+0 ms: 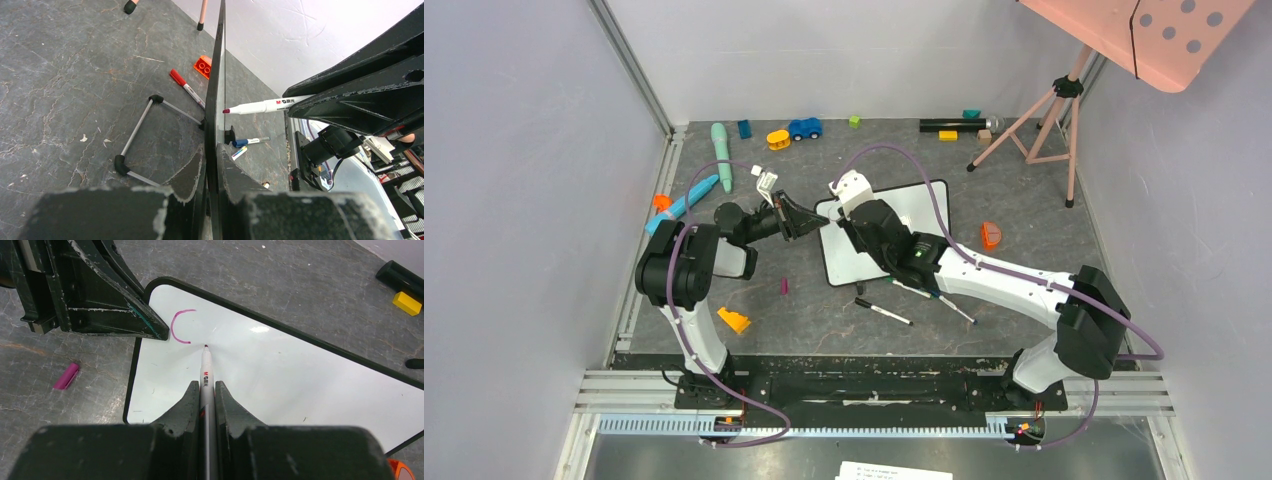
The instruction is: Write a sentence on the whiteboard
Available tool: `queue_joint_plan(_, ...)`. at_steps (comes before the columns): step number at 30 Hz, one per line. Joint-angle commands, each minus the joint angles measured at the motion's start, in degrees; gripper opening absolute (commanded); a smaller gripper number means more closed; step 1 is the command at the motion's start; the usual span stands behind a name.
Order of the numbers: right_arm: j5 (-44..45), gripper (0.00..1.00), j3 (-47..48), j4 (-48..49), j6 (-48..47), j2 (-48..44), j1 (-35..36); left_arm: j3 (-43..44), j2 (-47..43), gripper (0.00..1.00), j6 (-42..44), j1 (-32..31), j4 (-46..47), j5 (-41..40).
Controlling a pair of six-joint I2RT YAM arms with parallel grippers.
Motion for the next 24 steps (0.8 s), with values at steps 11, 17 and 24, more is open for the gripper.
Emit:
queue_joint_plan(11, 2.1, 0.00, 3.7, 1.6, -0.4, 0.4, -0.2, 0.1, -1.8, 0.02, 2.6, 0.1, 4.7, 0.8)
queue_joint_plan(17, 2.3, 0.00, 4.1, 1.7, -0.5, 1.2, -0.4, 0.1, -1.8, 0.02, 2.6, 0.1, 4.7, 0.8)
queue_joint_plan(24, 2.3, 0.00, 4.4, 1.6, -0.8, 1.7, -0.8, 0.1, -1.8, 0.02, 2.6, 0.1, 4.7, 0.8)
